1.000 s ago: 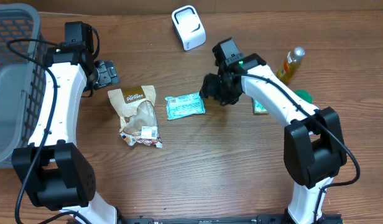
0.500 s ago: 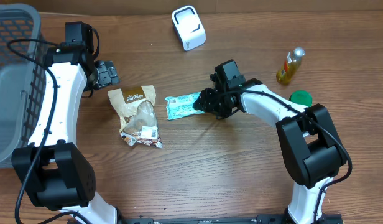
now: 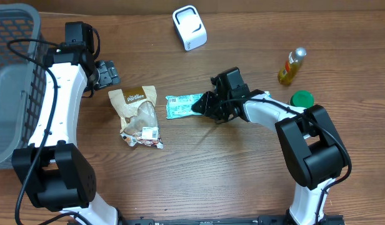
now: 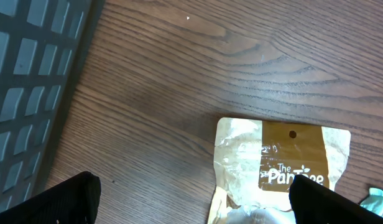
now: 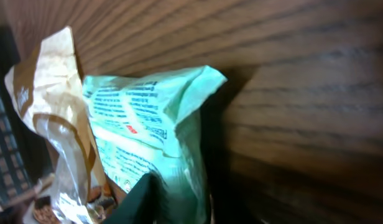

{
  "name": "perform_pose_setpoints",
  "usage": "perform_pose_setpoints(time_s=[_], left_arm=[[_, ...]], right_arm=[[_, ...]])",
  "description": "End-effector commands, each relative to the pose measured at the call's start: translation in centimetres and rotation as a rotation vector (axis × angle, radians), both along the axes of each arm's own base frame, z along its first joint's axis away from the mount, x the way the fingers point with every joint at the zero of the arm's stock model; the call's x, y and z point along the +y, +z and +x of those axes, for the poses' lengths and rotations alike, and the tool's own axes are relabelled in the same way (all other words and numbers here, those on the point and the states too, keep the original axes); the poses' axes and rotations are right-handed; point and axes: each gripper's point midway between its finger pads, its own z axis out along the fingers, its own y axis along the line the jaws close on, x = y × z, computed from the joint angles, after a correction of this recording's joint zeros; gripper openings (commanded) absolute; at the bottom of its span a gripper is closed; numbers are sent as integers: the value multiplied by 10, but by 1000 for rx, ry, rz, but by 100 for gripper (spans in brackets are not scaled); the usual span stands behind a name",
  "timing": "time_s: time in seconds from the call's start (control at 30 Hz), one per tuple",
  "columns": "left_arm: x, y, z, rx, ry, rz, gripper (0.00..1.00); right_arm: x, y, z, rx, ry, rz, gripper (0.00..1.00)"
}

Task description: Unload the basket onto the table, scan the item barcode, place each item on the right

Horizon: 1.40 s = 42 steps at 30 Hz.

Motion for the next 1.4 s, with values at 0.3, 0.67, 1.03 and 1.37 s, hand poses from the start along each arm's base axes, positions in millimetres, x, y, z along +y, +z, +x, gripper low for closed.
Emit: perform_pose_setpoints(time_s=[0.3,0.67,1.03,1.37], left_arm=[[-1,10,2,-24,-8,15,100],[-1,10,2,-24,-8,15,100],[-1,10,2,-24,-8,15,99],[-1,10,2,-24,-8,15,100]], right_arm=[[-5,3,2,1,-10,20,35],[-10,13,21,-30,-72,69,45],[-6,10,15,-13,-59,58,39],[-4,14,19,-38,-56,73,38]])
